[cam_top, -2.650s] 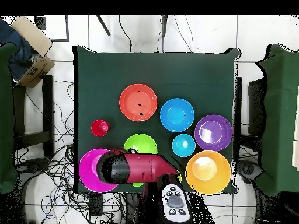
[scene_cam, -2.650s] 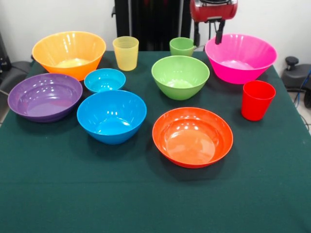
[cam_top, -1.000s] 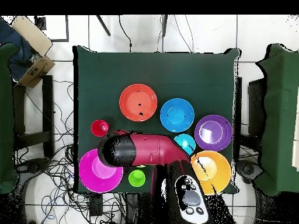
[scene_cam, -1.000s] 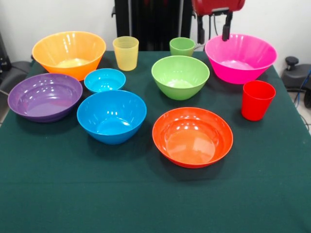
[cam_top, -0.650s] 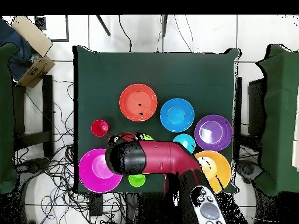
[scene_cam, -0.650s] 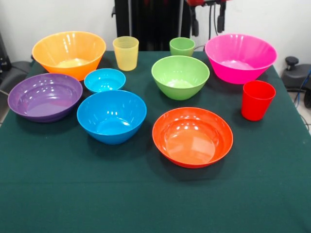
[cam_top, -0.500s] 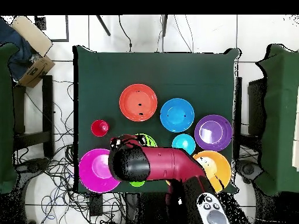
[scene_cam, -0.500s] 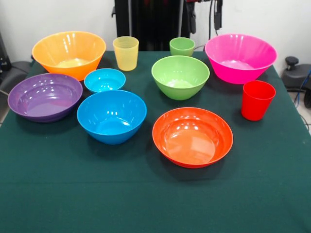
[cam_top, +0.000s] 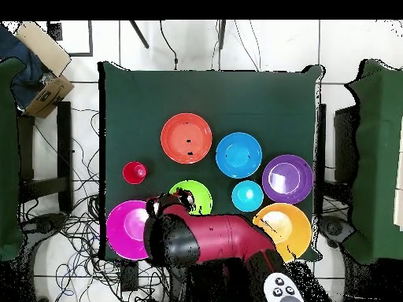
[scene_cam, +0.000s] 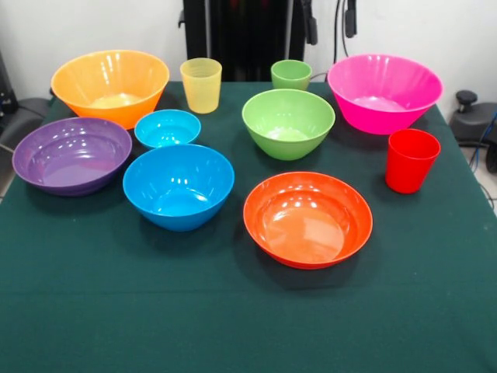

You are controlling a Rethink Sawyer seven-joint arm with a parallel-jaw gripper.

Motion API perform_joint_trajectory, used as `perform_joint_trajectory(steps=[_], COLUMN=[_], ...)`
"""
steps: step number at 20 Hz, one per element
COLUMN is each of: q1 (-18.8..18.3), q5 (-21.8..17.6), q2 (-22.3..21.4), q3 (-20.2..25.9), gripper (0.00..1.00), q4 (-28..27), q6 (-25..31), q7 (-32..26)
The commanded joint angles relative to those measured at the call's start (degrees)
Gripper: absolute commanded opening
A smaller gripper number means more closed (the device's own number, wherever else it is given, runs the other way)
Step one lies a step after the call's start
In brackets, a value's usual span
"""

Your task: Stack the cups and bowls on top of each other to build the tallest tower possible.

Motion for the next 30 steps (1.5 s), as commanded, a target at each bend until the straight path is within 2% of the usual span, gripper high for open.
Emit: perform_joint_trajectory(steps=[1, 4, 8, 13, 16, 20, 27, 30], q1=[2.3, 4.5, 6.8, 7.8, 7.9, 8.4, 8.8, 9.5], q5=[-1.7, 0.4, 1.0, 1.1, 1.6, 1.2, 1.5, 0.8], q2=[2.7, 4.3, 7.0, 8.5, 9.1, 9.5, 8.1, 9.9], q3=[3.0, 1.5, 0.5, 0.6, 0.9, 0.5, -0.1, -0.5], gripper=[1.00, 1.00, 1.00, 1.00, 1.00, 1.00, 1.00, 1.00], q4=[-3.3, -11.6, -21.6, -30.1, -33.5, -35.3, -32.2, -32.8], q6=[11.4, 22.1, 34.1, 46.9, 52.0, 53.2, 50.2, 48.3], q7=[-0.5, 0.4, 2.8, 3.9, 3.7, 4.0, 4.6, 5.7])
